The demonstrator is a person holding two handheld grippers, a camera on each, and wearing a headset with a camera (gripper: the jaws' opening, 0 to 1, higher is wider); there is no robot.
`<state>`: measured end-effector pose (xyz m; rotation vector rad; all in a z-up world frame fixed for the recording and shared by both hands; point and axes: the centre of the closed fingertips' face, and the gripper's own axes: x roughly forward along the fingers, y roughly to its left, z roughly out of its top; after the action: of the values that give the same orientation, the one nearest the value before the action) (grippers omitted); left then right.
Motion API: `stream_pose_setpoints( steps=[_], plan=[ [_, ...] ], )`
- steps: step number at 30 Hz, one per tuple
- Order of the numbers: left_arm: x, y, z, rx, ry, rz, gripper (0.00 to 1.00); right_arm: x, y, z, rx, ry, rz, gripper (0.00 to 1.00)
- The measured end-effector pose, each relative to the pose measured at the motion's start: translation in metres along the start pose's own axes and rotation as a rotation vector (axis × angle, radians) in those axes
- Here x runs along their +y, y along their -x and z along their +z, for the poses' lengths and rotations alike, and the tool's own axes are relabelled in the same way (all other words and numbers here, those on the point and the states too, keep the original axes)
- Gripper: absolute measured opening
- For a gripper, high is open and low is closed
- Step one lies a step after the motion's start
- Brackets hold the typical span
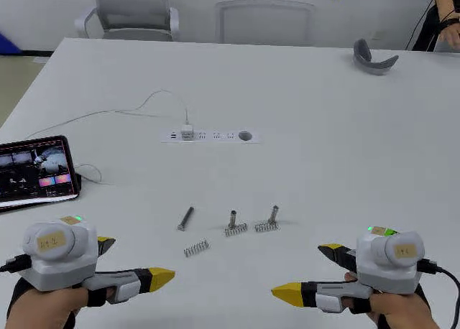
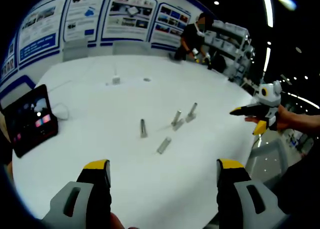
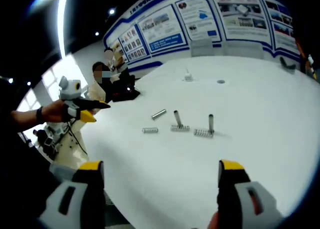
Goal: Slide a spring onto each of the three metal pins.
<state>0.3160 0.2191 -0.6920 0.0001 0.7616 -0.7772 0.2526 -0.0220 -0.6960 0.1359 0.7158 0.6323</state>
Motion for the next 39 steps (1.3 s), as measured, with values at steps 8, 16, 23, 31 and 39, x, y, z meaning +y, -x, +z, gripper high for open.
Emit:
stream_pose_setpoints(
  steps=[8,16,23,31,39],
  plan=[
    [0.002,-0.011,0.001,0.012,0.003,-0.014,0.87,0.003,0.001,-0.005,0.003,-0.023,-0.010,0.95],
    [0.000,-0.024,0.000,0.040,-0.012,-0.032,0.84,0.004,0.004,-0.006,-0.002,-0.035,-0.021,0.94],
    [0.001,-0.035,0.001,0.061,-0.019,-0.042,0.81,0.007,0.005,-0.013,0.017,-0.029,-0.029,0.94],
    [0.002,-0.050,0.003,0.071,-0.011,-0.052,0.80,0.007,0.007,-0.013,0.006,-0.044,-0.032,0.94],
    [0.005,-0.062,0.009,0.064,0.007,-0.056,0.77,0.009,0.007,-0.015,0.012,-0.044,-0.032,0.93]
  ],
)
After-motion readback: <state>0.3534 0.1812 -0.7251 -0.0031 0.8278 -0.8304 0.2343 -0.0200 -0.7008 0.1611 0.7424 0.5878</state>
